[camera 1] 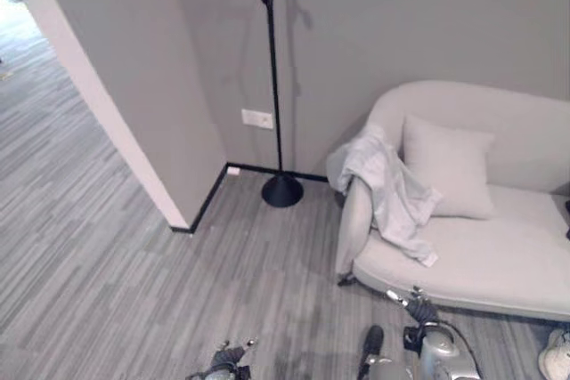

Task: Hang the clothes on the sofa on the clothes rack.

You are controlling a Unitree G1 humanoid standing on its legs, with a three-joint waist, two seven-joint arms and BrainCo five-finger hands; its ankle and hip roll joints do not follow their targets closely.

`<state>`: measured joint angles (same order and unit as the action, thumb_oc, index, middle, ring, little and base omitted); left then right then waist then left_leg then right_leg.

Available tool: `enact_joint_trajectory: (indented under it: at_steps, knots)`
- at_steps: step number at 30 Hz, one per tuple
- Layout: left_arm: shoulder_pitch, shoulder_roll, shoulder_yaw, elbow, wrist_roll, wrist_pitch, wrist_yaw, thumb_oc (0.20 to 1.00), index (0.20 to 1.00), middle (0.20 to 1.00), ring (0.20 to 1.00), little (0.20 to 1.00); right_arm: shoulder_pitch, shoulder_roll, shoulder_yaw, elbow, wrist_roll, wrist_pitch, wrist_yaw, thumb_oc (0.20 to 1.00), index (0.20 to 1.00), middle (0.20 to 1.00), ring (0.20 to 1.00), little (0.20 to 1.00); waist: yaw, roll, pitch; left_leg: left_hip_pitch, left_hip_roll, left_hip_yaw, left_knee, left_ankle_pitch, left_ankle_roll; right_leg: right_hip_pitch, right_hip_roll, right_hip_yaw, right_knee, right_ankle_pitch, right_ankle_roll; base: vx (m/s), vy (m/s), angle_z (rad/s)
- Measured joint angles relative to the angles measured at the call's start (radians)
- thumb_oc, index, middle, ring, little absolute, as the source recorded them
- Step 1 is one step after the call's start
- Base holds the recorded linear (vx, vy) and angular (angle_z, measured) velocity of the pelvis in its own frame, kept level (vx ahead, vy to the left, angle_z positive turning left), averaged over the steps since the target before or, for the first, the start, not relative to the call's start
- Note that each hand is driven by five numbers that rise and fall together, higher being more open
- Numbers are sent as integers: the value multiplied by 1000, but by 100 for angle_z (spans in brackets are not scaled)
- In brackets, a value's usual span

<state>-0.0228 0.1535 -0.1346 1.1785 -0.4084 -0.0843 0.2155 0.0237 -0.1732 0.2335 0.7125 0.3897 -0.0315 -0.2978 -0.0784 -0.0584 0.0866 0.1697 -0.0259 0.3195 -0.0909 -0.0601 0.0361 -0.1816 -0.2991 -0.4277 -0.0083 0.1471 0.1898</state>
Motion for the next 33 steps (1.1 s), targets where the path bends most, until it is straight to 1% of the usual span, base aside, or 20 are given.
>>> enact_joint_trajectory:
  at_steps: [2,3,4,5,7,10,12,13,15,16,18,20,22,24,26,27,28,29,32,33]
  knots:
    - [47,5,-1,-4,35,1,-3,1000,1000,1000,1000,1000,3,0,3,9,-27,1,1,1000,1000,1000,1000,1000,-2,-9,-8,57,16,-25,2,-35,-51,93,7,3,47,-10,-14,386,-241,20]
    - [61,-5,9,-2,35,1,-3,1000,1000,1000,1000,1000,-2,-11,3,14,-36,5,0,1000,1000,1000,1000,1000,0,4,-12,76,49,-26,11,-51,-75,101,31,1,74,-15,-69,410,-317,15]
    - [74,-10,8,-2,35,1,-3,1000,1000,1000,1000,1000,0,-20,3,9,-38,5,0,1000,1000,1000,1000,1000,-1,23,-21,75,75,-27,24,-61,-90,102,50,-5,88,-35,-74,286,-305,-3]
    - [85,-18,6,3,35,3,-3,1000,1000,1000,1000,1000,-9,-53,3,-11,-40,4,0,1000,1000,1000,1000,1000,3,62,-34,59,149,-29,90,-79,-119,113,117,-20,102,-69,-132,208,-241,-5]
    - [72,-21,29,8,29,2,-1,1000,1000,1000,1000,1000,-26,-70,4,-11,-41,2,1,1000,1000,1000,1000,1000,2,79,-40,31,188,-61,170,-73,-130,131,152,-26,91,-110,-137,147,-204,-9]
    - [43,-21,46,5,27,0,6,1000,1000,1000,1000,1000,-30,-87,12,-35,-61,-3,0,1000,1000,1000,1000,1000,4,57,-35,-23,256,-102,349,-60,-170,190,214,-29,38,-137,-168,124,-263,-12]
    - [27,-22,44,-17,20,-1,8,1000,1000,1000,1000,1000,-29,-84,11,-44,-68,-6,-2,1000,1000,1000,1000,1000,4,38,-37,-117,296,-139,533,-23,-229,216,251,-30,-3,-144,-185,162,-238,-18]
    - [21,-30,44,-54,18,-1,7,1000,1000,1000,1000,1000,-30,-87,9,-41,-80,-6,-7,1000,1000,1000,1000,1000,22,18,-26,-198,332,-178,723,70,-235,259,284,-18,-34,-141,-242,236,-184,-38]
    - [30,-40,41,-79,18,-1,5,1000,1000,1000,1000,1000,-29,-99,12,-37,-111,-3,-21,1000,1000,1000,1000,1000,33,9,-19,-235,347,-190,805,79,-236,299,298,3,-57,-144,-270,133,-70,-35]
    - [28,-38,36,-93,18,-2,5,1000,1000,1000,1000,1000,-29,-109,13,-38,-142,-3,-29,1000,1000,1000,1000,1000,32,5,-18,-243,342,-176,793,75,-242,309,297,1,-66,-144,-274,127,-5,-22]
    - [25,-39,16,-140,18,-3,6,1000,1000,1000,1000,1000,-35,-149,14,-49,-218,-2,-57,1000,1000,1000,1000,1000,35,-1,-9,-284,317,-147,653,75,-241,318,297,15,-77,-153,-281,145,19,-15]
    - [22,-40,10,-165,17,-17,8,1000,1000,1000,1000,1000,-40,-182,22,-55,-306,0,-72,1000,1000,1000,1000,1000,47,0,-3,-277,290,-130,427,82,-235,317,299,22,-88,-152,-280,103,52,-14]
    - [21,-39,2,-164,7,-29,12,1000,1000,1000,1000,1000,-58,-204,35,-51,-374,4,-90,1000,1000,1000,1000,1000,60,2,9,-291,272,-141,246,85,-236,325,306,42,-89,-170,-259,226,93,-15]
    - [22,-39,-9,-160,-23,-39,16,1000,1000,1000,1000,1000,-122,-224,92,18,-462,5,-109,1000,1000,1000,1000,1000,73,9,16,-290,239,-218,-15,112,-237,324,319,58,-94,-181,-241,250,60,-18]
    - [14,-40,-26,-151,-23,-44,15,1000,1000,1000,1000,1000,-189,-247,152,64,-522,7,-109,1000,1000,1000,1000,1000,109,30,54,-339,250,-288,-15,150,-244,349,348,85,-96,-186,-242,272,77,-45]
    - [9,-37,-24,-152,-42,-46,15,1000,1000,1000,1000,1000,-202,-250,167,66,-550,3,-109,1000,1000,1000,1000,1000,121,44,62,-360,252,-293,-12,158,-233,371,358,96,-96,-200,-256,275,97,-42]
    - [10,-36,-24,-151,-53,-48,16,1000,1000,1000,1000,1000,-205,-243,168,74,-556,0,-110,1000,1000,1000,1000,1000,127,37,68,-358,251,-280,-9,161,-229,380,360,102,-96,-200,-261,296,113,-37]
    - [17,-34,-25,-151,-53,-51,16,1000,1000,1000,1000,1000,-203,-234,168,83,-571,-2,-110,1000,1000,1000,1000,1000,140,47,63,-352,252,-263,-9,165,-224,416,359,118,-96,-211,-254,377,162,-35]
    - [31,-33,-54,-139,-48,-59,12,1000,1000,1000,1000,1000,-212,-210,201,140,-597,-3,-110,1000,1000,1000,1000,1000,159,71,52,-283,258,-247,-9,181,-202,474,340,181,-90,-238,-189,371,196,-56]
    - [23,-29,-62,-134,-44,-59,11,1000,1000,1000,1000,1000,-212,-206,214,160,-623,-3,-110,1000,1000,1000,1000,1000,159,74,47,-279,244,-239,-10,224,-194,484,323,182,-90,-247,-170,232,143,-9]
